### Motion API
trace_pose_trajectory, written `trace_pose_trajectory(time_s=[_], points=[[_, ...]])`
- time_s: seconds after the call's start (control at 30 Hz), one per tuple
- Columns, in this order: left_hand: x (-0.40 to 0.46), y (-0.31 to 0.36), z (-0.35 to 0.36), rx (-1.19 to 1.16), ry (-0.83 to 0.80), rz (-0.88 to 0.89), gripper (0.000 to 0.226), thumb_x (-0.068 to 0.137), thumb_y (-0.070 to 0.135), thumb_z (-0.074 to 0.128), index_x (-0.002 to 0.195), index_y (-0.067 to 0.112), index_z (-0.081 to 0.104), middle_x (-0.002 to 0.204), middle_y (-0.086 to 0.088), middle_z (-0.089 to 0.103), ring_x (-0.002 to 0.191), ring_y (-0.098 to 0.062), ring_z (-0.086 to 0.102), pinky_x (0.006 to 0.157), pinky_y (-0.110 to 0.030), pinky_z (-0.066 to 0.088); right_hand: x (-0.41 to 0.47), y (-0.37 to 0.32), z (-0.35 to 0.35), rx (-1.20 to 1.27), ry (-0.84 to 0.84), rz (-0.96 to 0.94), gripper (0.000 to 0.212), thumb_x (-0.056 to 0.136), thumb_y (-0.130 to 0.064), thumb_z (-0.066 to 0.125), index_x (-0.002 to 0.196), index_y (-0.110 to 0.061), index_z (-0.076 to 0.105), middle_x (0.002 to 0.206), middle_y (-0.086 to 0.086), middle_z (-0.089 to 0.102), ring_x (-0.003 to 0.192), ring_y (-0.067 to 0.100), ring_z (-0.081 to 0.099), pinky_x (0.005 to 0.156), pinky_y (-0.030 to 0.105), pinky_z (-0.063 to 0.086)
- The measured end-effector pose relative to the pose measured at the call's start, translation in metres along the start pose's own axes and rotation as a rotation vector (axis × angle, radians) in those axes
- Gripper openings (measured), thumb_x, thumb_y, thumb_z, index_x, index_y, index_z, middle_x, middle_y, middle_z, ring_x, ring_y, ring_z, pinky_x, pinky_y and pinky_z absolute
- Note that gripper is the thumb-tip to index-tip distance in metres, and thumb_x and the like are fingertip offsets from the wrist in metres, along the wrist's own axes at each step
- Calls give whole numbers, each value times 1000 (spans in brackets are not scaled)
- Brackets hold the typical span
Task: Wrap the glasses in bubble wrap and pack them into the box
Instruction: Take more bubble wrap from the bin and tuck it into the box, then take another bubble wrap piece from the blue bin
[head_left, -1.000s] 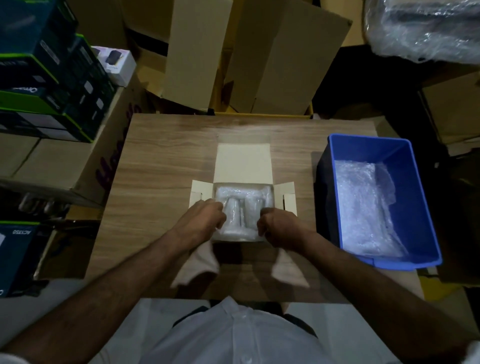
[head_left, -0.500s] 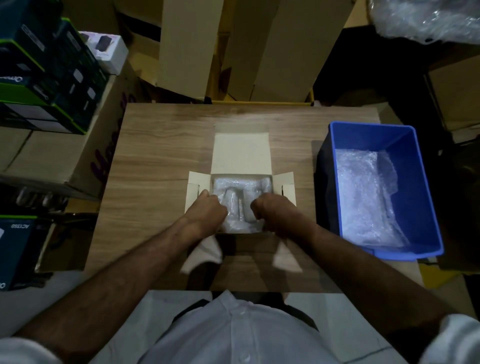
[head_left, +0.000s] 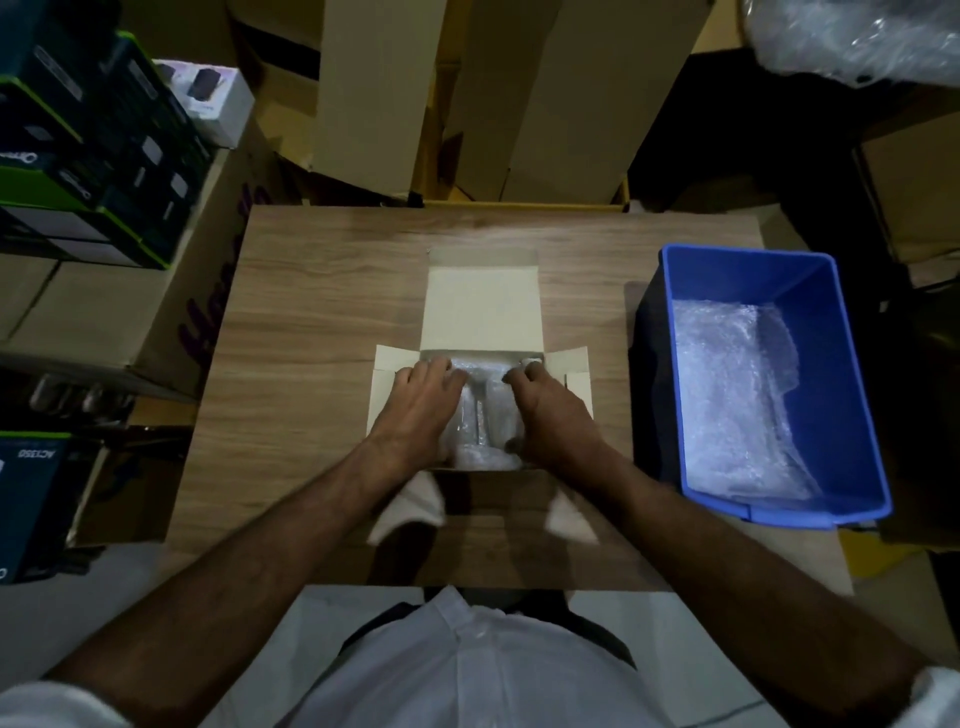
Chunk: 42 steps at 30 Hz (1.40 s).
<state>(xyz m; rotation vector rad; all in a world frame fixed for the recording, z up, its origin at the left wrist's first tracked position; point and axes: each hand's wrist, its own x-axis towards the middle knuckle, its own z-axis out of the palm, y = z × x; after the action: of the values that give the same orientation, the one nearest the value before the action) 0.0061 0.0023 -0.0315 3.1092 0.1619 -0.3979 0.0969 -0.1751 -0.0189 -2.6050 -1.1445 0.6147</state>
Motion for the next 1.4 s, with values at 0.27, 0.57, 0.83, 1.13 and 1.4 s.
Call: trace_pose_trajectory(time_s=[0.27,0.57,0.83,1.13,1.4], points=[[13,-4,8,83,-112,49,117,63,46,83,154,5,23,150,-11,38,138,-29,37,124,-46,14,14,-8,12,-172,-140,30,125,68,-29,92,157,1,10,160,33,14,150,46,18,115,44,38],[-2,5,1,-28,-104,26,106,81,46,74,160,7,14,165,-14,19,153,-30,14,125,-53,-4,5,-5,11,-55,-78,-2,110,82,-26,82,159,-4,8,163,28,11,152,42,14,118,46,34],[2,45,-9,-296,204,69,77,90,44,64,155,13,36,163,-13,30,150,-29,29,125,-52,6,-45,36,-23,125,406,31,75,87,-24,65,153,-5,36,159,26,33,144,39,38,115,46,40],[58,182,-36,-425,398,219,59,98,40,49,147,7,47,160,-23,32,147,-36,31,118,-50,29,-123,147,-41,118,581,272,64,93,-33,58,152,-14,43,163,19,30,149,34,32,115,42,36],[104,244,-31,-366,256,172,69,89,38,44,146,-1,48,159,-33,25,143,-51,34,109,-62,40,-137,240,-41,-10,-117,377,104,81,-46,78,162,-21,17,168,20,-1,155,35,9,121,39,25]])
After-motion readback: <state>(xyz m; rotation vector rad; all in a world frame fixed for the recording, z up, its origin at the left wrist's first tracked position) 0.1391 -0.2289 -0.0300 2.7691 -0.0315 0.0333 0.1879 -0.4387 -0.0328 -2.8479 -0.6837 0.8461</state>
